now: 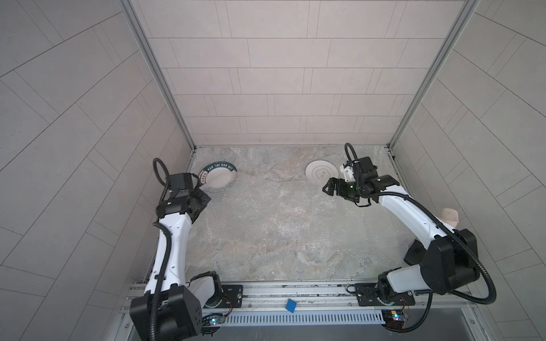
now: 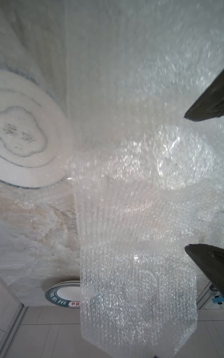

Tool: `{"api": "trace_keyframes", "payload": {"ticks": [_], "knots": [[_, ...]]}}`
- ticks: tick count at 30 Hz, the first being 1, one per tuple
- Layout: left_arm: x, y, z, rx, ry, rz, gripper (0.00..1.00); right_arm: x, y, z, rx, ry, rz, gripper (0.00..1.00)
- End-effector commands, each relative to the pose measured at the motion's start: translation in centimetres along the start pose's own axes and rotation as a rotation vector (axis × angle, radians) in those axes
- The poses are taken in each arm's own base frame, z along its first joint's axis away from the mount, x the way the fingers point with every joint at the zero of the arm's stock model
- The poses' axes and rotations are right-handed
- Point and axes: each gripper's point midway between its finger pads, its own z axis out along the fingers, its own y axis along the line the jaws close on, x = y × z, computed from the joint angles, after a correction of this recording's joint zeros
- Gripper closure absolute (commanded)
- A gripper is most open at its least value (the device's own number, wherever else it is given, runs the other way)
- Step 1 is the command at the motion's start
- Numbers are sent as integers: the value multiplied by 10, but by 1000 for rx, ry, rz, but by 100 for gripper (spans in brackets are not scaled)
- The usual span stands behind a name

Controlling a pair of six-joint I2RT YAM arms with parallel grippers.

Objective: Unpack dinner plates from bubble wrap
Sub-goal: Adjust the bubble wrap at the center of the board.

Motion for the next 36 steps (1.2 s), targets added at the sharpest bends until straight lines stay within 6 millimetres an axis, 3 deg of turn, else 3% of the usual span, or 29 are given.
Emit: {"api": "trace_keyframes", "payload": {"ticks": [1,2,6,9,11,16,21,25,28,31,32,36], "knots": [[-15,10,-22,-5,-17,-13,100,22,-2,24,1,65,32,0],[-20,-1,-25,47,-20,-2,100,27,1,29,1,75,25,0],[-14,-93,-39,419,83,126,100,41,7,47,-29,109,36,0],[32,-149,-54,554,198,332,100,36,5,47,-31,93,52,0],[71,-169,-63,628,301,429,100,30,5,44,-33,81,58,0],[169,-177,-76,665,468,613,100,5,-5,27,-38,40,113,0],[255,-190,-53,628,575,731,100,-21,-14,9,-42,-7,159,0],[304,-189,-13,497,643,825,100,-31,-17,-3,-51,-29,177,0],[327,-179,18,395,644,869,100,-28,-22,-9,-49,-35,185,0],[346,-176,32,405,684,832,100,-26,-29,-15,-49,-43,198,0],[352,-180,32,432,703,825,96,-26,-31,-16,-44,-47,197,0],[380,-196,14,597,839,766,44,-27,-42,-12,-28,-37,222,0]]}}
